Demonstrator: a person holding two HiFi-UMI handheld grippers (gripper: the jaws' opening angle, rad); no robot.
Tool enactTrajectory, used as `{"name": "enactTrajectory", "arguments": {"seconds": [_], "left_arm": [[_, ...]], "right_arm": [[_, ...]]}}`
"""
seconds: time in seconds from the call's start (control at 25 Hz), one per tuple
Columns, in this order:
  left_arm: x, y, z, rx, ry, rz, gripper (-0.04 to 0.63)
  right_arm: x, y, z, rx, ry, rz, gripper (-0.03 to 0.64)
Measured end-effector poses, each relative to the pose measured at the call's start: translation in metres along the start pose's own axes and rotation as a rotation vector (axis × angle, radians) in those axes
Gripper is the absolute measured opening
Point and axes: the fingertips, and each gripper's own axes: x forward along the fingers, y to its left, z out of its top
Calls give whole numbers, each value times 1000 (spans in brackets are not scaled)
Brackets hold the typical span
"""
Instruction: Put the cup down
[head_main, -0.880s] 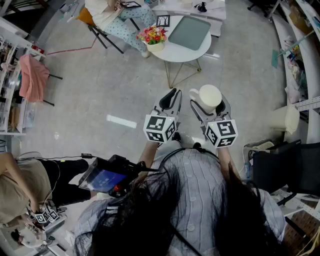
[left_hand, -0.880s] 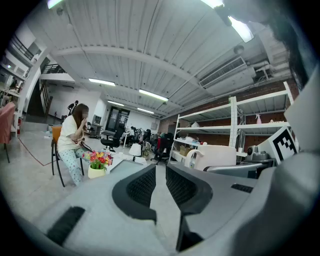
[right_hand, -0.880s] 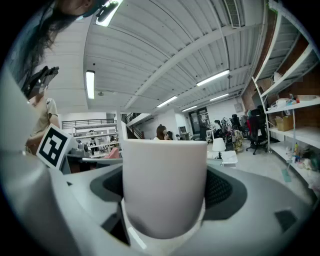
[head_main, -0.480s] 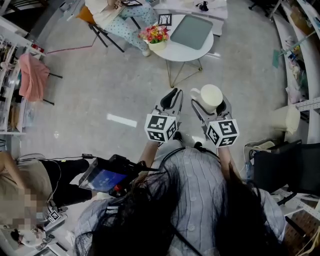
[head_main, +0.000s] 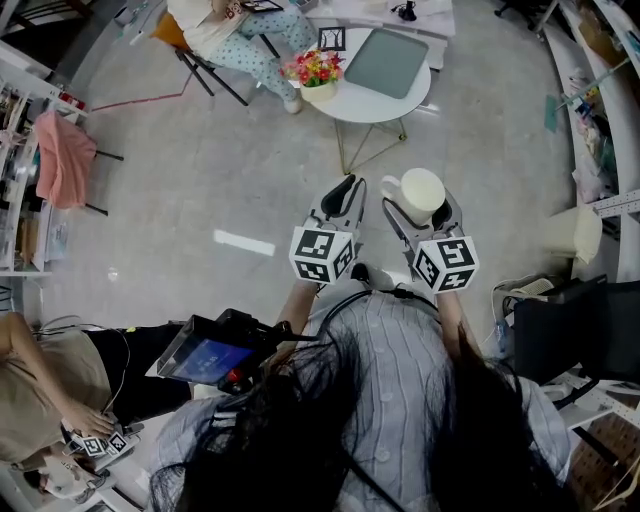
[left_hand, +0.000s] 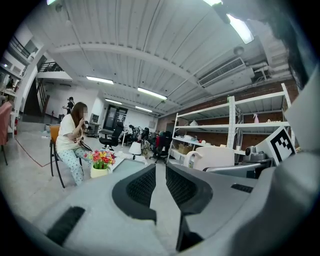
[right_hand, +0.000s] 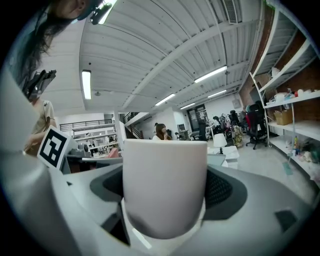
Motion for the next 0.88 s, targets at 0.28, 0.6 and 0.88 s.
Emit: {"name": "enactTrajectory", "arguments": {"seconds": [0.28,0.6,0.88], "left_arm": [[-7,10,-5,-8,13,-21,72],[-5,15,-15,-29,33,-32,72],[34,15,-11,-34,44,-47,72]], "right_arm": [[3,11,-10,11,19,-28,414],[3,8,-17,27,34,-54,414],[17,-20,-9,34,37,-59,414]]}}
